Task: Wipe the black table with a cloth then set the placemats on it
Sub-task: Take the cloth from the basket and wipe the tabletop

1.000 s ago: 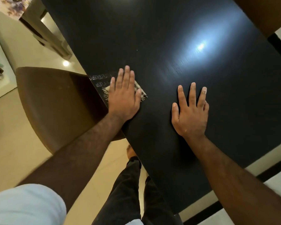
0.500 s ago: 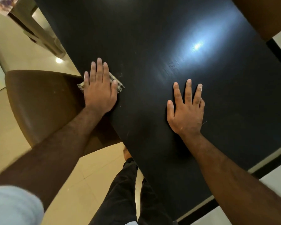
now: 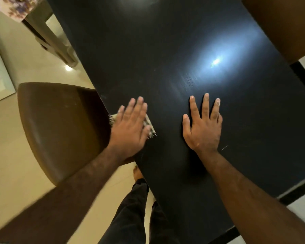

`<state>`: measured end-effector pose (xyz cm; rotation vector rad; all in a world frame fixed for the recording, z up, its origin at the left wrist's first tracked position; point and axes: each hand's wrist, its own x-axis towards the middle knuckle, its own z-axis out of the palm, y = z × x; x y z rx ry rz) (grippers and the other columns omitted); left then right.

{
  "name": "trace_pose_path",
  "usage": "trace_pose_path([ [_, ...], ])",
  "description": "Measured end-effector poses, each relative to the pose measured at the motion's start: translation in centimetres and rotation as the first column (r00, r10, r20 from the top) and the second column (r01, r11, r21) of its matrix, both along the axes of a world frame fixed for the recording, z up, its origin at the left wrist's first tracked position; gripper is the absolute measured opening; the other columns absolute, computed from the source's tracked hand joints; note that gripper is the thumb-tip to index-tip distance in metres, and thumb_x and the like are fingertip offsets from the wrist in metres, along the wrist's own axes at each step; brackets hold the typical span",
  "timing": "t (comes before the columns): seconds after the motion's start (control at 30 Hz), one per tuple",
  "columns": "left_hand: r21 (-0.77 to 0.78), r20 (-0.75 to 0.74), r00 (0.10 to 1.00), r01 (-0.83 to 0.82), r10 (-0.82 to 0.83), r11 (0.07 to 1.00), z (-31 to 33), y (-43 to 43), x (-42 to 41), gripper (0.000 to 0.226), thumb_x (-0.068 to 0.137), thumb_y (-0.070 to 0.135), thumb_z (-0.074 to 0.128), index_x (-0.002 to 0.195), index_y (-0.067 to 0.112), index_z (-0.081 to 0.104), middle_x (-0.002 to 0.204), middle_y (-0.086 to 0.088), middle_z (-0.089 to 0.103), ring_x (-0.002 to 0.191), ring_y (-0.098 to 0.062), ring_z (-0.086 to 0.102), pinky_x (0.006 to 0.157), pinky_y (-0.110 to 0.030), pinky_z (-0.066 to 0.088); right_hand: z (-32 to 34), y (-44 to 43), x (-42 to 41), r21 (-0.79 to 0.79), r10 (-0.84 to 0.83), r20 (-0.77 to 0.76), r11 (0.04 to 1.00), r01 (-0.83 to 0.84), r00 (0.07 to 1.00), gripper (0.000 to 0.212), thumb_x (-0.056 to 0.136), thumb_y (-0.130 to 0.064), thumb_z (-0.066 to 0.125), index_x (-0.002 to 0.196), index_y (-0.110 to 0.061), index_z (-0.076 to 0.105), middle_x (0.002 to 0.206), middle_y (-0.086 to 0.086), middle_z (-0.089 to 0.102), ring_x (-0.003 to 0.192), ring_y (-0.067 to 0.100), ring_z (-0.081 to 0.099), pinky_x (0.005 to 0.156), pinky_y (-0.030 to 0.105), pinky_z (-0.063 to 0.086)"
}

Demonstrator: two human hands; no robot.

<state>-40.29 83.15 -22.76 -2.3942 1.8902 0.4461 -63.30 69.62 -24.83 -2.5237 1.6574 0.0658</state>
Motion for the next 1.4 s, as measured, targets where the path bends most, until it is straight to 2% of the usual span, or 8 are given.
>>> trace_pose_path([
  [0.17, -0.029, 0.059, 0.973, -0.223, 0.224, 0.974, -0.1, -8.2, 7.8, 0.076, 0.113, 0.055, 0.019, 0.177, 0.016, 0.005, 0.185, -0.007, -0.004, 0.171, -0.03, -0.003, 0.136, -0.063, 0.009, 0.0, -0.2, 0.0, 0.005, -0.011, 0.016, 1.0, 0.011, 1.0, 0.071, 0.112, -0.059, 0.033, 0.177, -0.037, 0.015, 0.186, 0.008, -0.001, 0.17, 0.043, -0.002, 0.127, 0.06, 0.031],
  [0.37, -0.102, 0.058, 0.998, -0.029, 0.035, 0.994, -0.3, -15.7, 1.6, 0.077, 0.111, 0.052, 0.026, 0.176, 0.013, 0.015, 0.186, -0.008, 0.005, 0.171, -0.032, 0.006, 0.135, -0.063, 0.013, 0.1, -0.1, -0.2, 0.007, -0.013, 0.028, 1.0, 0.013, 1.0, 0.07, 0.112, -0.057, 0.037, 0.176, -0.037, 0.019, 0.186, 0.007, 0.0, 0.17, 0.042, -0.002, 0.127, 0.059, 0.029],
  [0.57, -0.076, 0.01, 0.981, 0.194, -0.194, 0.978, 0.1, -8.2, -3.6, 0.075, 0.115, 0.054, 0.024, 0.177, 0.016, 0.007, 0.186, -0.005, -0.006, 0.172, -0.025, -0.006, 0.135, -0.059, 0.01, 0.3, -0.2, -0.4, 0.022, -0.011, 0.041, 1.0, 0.01, 0.999, 0.071, 0.112, -0.053, 0.041, 0.177, -0.036, 0.017, 0.186, 0.005, -0.002, 0.171, 0.039, -0.005, 0.128, 0.06, 0.03],
  [0.73, -0.05, 0.017, 0.997, -0.073, 0.074, 0.996, 0.2, -3.3, 4.2, 0.074, 0.115, 0.055, 0.025, 0.177, 0.02, 0.007, 0.186, -0.002, -0.005, 0.171, -0.024, -0.006, 0.137, -0.057, 0.01, 0.3, -0.2, -0.2, 0.027, -0.027, 0.04, 0.999, 0.026, 0.999, 0.07, 0.112, -0.052, 0.041, 0.176, -0.035, 0.02, 0.186, 0.007, 0.001, 0.171, 0.041, -0.002, 0.127, 0.06, 0.032],
  [0.9, -0.055, 0.062, 0.957, -0.279, 0.282, 0.959, -0.4, -7.4, 9.0, 0.074, 0.114, 0.053, 0.021, 0.177, 0.017, 0.004, 0.186, -0.006, -0.004, 0.171, -0.026, -0.004, 0.137, -0.06, 0.009, 0.0, -0.3, 0.3, -0.004, -0.04, 0.018, 0.999, 0.04, 0.999, 0.072, 0.111, -0.059, 0.037, 0.176, -0.036, 0.019, 0.186, 0.008, 0.002, 0.17, 0.043, 0.001, 0.125, 0.06, 0.031],
  [1.03, -0.076, 0.068, 0.989, -0.126, 0.131, 0.989, -0.3, -9.2, 2.7, 0.075, 0.113, 0.053, 0.024, 0.176, 0.014, 0.009, 0.186, -0.009, -0.001, 0.171, -0.03, 0.0, 0.136, -0.061, 0.014, 0.0, -1.4, 1.7, -0.02, -0.033, 0.018, 0.999, 0.034, 0.999, 0.072, 0.11, -0.062, 0.035, 0.176, -0.039, 0.019, 0.186, 0.009, 0.005, 0.168, 0.049, 0.004, 0.123, 0.064, 0.031],
  [1.2, -0.049, -0.025, 0.992, 0.12, -0.121, 0.992, 0.4, -2.9, -7.7, 0.076, 0.114, 0.054, 0.024, 0.177, 0.015, 0.006, 0.186, -0.007, -0.007, 0.171, -0.026, -0.008, 0.136, -0.059, 0.01, -0.3, -2.3, 2.1, -0.021, -0.007, 0.026, 1.0, 0.007, 1.0, 0.068, 0.112, -0.061, 0.029, 0.176, -0.04, 0.016, 0.186, 0.009, 0.006, 0.169, 0.048, 0.006, 0.124, 0.064, 0.031],
  [1.4, 0.017, -0.019, 1.0, -0.018, 0.019, 1.0, 0.3, 3.1, -2.0, 0.075, 0.115, 0.054, 0.028, 0.177, 0.02, 0.004, 0.186, -0.002, -0.01, 0.171, -0.023, -0.011, 0.138, -0.056, 0.009, 0.3, -0.2, -2.4, 0.012, 0.012, 0.047, 1.0, -0.012, 0.999, 0.068, 0.113, -0.061, 0.032, 0.176, -0.038, 0.02, 0.186, 0.005, 0.007, 0.171, 0.038, 0.005, 0.125, 0.058, 0.032],
])
